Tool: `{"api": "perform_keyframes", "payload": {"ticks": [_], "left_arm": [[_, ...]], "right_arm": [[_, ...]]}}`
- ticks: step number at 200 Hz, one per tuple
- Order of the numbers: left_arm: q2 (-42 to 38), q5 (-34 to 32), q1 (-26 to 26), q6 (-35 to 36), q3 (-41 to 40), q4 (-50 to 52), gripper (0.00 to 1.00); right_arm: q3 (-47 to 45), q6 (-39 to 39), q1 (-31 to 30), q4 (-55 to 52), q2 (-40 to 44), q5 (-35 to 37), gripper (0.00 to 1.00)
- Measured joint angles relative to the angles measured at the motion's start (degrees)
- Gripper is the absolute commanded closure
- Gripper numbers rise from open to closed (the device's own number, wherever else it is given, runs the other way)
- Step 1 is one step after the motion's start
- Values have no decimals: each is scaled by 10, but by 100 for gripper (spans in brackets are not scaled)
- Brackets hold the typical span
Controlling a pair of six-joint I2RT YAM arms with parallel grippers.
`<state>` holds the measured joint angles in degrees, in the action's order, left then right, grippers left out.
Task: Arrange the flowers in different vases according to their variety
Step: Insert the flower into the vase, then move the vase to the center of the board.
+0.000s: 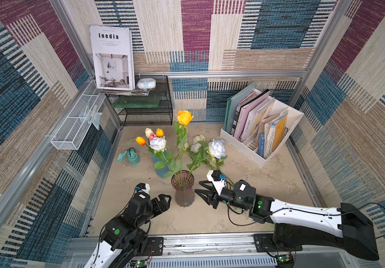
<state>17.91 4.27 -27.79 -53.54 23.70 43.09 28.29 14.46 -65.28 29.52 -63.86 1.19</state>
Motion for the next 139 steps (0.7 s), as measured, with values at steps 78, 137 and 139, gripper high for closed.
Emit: {"api": "perform_keyframes", "payload": {"ticks": [78,137,139], "left_arm": [[-8,-1,0,-5,-13,-18,7],[-20,-14,0,-2,-4,-9,8],[-21,-14,0,-2,-4,-9,8]], "right_arm": [[-58,39,-2,109,-180,-4,57],[-11,42,-5,180,-289,-4,57],[-9,42,-5,182,-293,-4,57]]}}
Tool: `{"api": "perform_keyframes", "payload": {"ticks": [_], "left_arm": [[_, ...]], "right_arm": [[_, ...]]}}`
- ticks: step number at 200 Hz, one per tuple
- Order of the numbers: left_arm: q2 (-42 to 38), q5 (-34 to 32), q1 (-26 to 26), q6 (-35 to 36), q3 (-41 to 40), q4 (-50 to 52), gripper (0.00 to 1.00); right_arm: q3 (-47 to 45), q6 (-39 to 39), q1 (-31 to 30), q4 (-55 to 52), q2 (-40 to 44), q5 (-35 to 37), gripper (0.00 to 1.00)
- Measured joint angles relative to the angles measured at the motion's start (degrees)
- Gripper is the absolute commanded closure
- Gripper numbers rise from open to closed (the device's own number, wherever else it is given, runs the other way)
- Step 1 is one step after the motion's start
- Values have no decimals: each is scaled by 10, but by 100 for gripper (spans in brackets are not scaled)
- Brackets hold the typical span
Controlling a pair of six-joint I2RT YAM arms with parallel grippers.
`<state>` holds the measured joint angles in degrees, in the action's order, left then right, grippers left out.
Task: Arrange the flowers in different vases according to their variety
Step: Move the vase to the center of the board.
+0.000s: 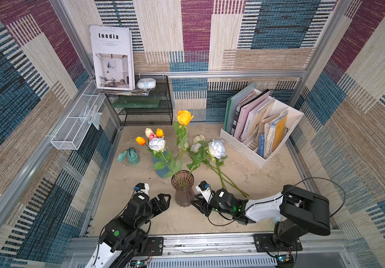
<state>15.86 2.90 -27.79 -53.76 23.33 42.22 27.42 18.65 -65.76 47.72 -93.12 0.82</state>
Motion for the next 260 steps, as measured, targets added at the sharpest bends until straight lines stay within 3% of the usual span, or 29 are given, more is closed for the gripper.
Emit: {"api": "perform_keyframes", "payload": {"ticks": [96,152,212,260], "left_arm": [[-17,1,0,2,-1,4,9],[-16,25,-1,2,4,16,13],[33,50,-27,2,29,16,14],[121,10,-142,-16,71,2,14]], "right_arm": [[118,-5,4,1,-127,62,57],[191,-6,28,-31,-174,64,57],[120,6,33,-94,-47,65,46],[90,41,103,-240,116,79,39]]}}
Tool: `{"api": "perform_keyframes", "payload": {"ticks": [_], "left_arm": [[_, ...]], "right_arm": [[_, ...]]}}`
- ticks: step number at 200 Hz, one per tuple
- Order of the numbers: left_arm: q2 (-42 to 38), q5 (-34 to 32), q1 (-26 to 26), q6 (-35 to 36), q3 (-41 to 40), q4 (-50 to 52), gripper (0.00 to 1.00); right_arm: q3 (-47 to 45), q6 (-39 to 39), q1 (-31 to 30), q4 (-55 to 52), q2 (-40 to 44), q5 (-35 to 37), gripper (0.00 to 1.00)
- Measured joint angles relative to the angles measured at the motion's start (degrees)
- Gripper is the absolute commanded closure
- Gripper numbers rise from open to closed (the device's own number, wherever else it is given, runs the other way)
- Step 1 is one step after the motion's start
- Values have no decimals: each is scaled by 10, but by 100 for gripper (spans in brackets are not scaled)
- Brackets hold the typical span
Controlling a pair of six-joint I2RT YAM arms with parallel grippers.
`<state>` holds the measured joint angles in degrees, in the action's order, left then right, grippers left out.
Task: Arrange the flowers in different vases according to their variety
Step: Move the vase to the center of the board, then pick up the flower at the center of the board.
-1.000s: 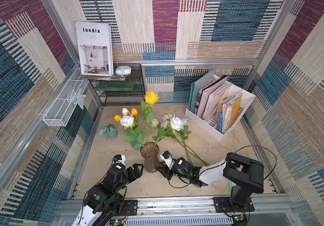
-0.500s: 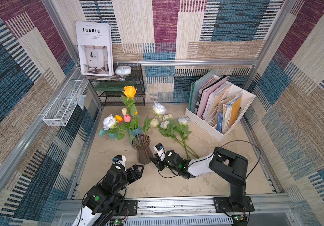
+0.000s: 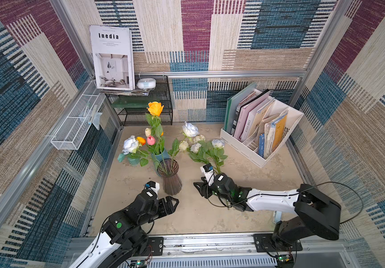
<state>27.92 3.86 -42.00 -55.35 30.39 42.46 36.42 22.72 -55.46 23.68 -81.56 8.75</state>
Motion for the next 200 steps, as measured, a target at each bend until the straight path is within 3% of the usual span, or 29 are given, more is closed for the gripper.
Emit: {"api": "perform_keyframes", "payload": {"ticks": [49,79,120,160,200], "left_arm": [[162,-106,-183,-35,70,-54,14],[300,-148,-239,-46,143,-101,23],[521,-163,-250,-47,310,-136,36],[721,-172,-224,-23,523,-112,64],[916,-160,-167,9,734,-25,64]], "right_arm": [[21,22,120,-158,138,-7,36],[33,32,196,-244,180,-23,37],[9,49,274,-313,258,-37,40],[-1,60,308,-352,309,-42,45],[-11,66,320,-379,356,-45,47]]}}
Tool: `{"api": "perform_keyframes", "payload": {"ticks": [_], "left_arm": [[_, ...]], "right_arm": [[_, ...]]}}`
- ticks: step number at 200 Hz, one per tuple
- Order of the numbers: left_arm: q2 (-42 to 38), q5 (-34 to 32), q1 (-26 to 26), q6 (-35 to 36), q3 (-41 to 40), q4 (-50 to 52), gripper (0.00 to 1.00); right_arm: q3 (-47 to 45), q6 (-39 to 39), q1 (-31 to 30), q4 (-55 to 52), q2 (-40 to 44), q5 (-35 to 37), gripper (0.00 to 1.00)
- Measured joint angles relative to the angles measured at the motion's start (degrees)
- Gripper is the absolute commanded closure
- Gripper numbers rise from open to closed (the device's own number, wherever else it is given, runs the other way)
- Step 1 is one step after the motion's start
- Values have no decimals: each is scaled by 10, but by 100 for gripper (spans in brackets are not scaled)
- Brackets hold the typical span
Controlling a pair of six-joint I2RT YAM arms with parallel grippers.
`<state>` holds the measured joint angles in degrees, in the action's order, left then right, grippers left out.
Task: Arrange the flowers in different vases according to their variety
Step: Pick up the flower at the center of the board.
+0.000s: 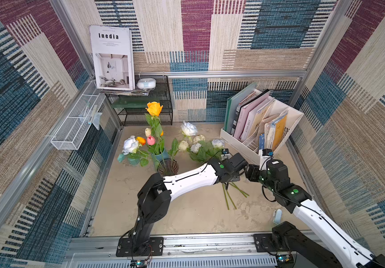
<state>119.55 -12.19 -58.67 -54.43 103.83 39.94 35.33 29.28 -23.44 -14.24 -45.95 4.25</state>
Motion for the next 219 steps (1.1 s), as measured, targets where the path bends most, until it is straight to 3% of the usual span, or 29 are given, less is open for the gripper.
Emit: {"api": "perform_keyframes", "payload": {"ticks": [47,130,177,219], "left_arm": [[154,-3,37,41,178,93,61],[241,-16,83,68,250,137,59],[265,-11,97,75,281,139,75],[266,-11,103,84,290,140,100]], "right_arm": [[-13,0,6,-15,28,-2,48],[-33,0,10,-16,22,-15,50],[-42,0,11,-8,17,-24,51],[-49,0,11,-3,13,-31,52]]}}
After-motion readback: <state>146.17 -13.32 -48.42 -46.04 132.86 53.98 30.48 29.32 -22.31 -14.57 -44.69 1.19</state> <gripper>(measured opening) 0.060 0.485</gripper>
